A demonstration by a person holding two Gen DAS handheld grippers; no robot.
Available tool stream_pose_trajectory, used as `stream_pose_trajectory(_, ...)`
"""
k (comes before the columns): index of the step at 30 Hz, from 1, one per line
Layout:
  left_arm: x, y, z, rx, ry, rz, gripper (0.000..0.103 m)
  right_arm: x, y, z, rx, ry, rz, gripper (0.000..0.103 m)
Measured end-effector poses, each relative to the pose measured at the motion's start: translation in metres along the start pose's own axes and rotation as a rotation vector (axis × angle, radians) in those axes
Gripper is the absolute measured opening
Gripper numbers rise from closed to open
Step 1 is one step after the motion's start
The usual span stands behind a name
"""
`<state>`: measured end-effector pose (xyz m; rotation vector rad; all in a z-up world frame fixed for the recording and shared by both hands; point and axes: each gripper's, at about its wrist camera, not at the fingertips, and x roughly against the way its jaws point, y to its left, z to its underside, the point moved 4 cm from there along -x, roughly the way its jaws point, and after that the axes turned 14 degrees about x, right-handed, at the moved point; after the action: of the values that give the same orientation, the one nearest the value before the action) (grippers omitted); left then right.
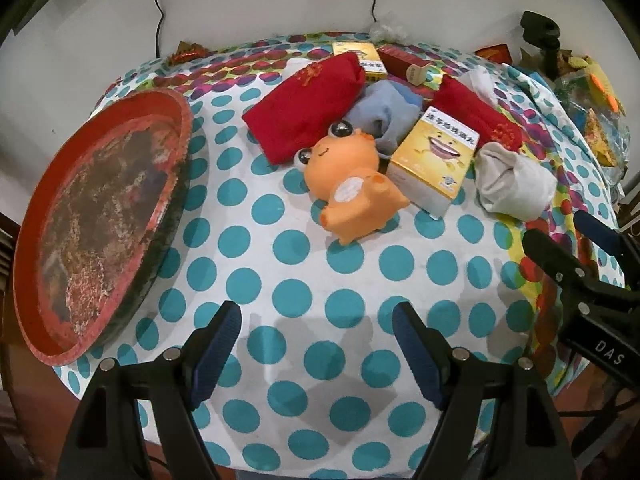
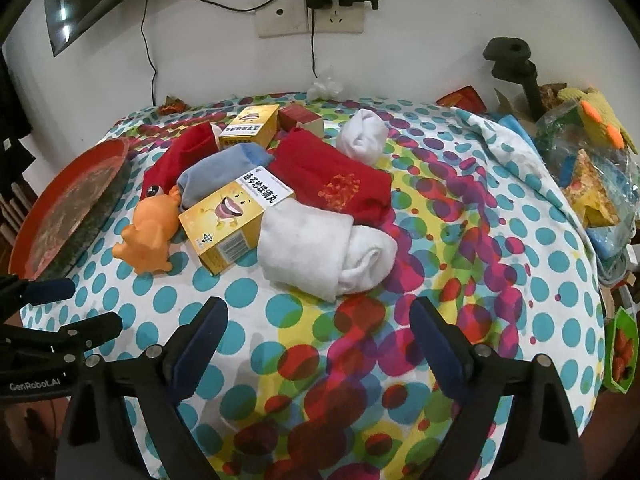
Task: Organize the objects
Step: 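Grasp the white rolled towel with the right tool while the left tool approaches the orange toy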
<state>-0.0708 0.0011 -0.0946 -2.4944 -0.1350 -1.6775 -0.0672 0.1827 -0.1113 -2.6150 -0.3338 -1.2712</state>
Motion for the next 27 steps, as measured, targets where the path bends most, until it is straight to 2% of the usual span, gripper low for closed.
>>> stream_pose_trajectory(9, -0.01, -0.003, -0.007, -0.015, 0.011, -0.006, 0.08, -0.024, 0.001, -0.009, 0.013, 0.021, -0.036, 0.087)
stream_pose_trajectory(15, -0.018, -0.003, -0.011, -0.015, 0.029, 0.001, 0.08, -0.04, -0.001, -0.015, 0.023, 0.03, -0.022, 0.085)
stream_pose_trajectory(27, -0.021, 0.0, -0.018, -0.004, 0.035, 0.038, 0.08, -0.046, -0.01, -0.019, 0.044, 0.002, 0.018, 0.053)
